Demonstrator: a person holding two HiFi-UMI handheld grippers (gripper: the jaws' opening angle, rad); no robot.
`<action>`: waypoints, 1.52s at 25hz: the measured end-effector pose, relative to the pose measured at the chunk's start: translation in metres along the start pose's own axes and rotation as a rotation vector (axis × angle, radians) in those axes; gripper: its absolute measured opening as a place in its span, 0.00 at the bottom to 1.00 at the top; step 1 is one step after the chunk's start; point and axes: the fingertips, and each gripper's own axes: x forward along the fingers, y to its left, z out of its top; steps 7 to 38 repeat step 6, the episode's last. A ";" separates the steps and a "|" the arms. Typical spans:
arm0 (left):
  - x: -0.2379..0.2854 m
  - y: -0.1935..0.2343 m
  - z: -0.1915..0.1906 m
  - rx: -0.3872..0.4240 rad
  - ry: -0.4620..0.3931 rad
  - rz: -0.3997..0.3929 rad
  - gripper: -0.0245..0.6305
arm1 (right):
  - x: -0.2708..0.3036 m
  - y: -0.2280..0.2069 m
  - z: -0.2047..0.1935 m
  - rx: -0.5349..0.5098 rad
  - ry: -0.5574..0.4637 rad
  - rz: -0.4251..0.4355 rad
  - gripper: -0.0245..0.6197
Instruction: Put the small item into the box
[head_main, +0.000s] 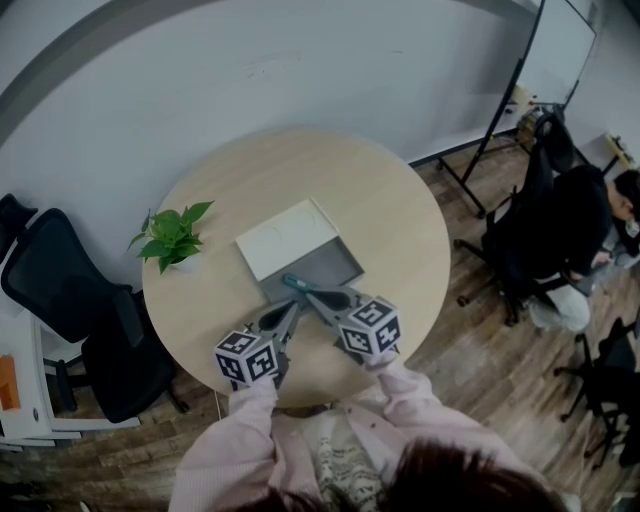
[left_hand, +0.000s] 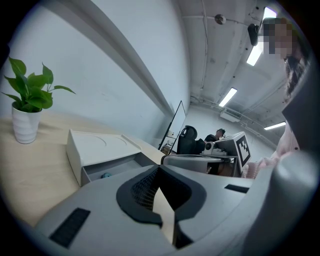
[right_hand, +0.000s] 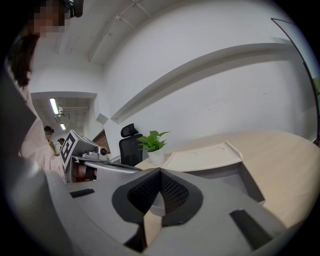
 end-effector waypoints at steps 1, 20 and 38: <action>-0.001 0.000 0.000 0.000 0.000 -0.001 0.05 | 0.000 0.001 0.000 -0.001 -0.001 0.000 0.03; -0.004 -0.001 0.000 0.004 -0.002 -0.005 0.05 | 0.000 0.005 0.000 -0.003 -0.005 0.004 0.03; -0.004 -0.001 0.000 0.004 -0.002 -0.005 0.05 | 0.000 0.005 0.000 -0.003 -0.005 0.004 0.03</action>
